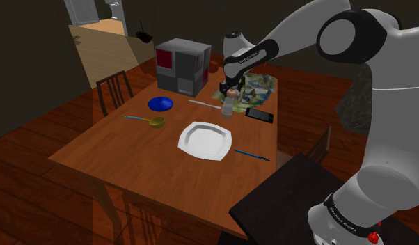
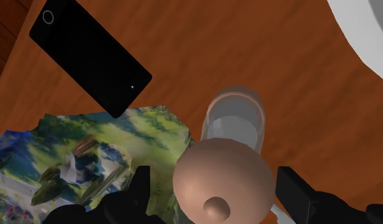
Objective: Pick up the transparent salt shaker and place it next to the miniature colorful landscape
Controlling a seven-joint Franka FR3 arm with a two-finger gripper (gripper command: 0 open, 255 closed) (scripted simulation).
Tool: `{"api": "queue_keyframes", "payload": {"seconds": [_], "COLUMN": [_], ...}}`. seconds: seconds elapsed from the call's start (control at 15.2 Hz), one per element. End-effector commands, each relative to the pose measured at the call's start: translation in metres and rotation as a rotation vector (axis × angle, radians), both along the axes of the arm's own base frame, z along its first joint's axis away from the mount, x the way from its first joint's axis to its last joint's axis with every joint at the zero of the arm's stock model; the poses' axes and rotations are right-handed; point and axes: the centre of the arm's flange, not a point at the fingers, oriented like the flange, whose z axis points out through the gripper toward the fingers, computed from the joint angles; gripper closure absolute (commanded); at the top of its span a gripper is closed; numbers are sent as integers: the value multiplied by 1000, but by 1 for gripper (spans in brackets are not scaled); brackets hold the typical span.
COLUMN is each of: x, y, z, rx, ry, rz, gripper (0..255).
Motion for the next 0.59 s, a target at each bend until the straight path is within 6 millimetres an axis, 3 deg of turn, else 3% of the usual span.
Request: {"api": "queue_keyframes", "payload": {"seconds": [0.0,0.13,0.4,0.53], "x": [0,0,-4,-4], "y": [0,0,15,15], "z": [0,0,48,48], "rx": [0,0,0,0], "ry": [0,0,0,0], "rz": [0,0,0,0], "gripper": [0,0,0,0]}}
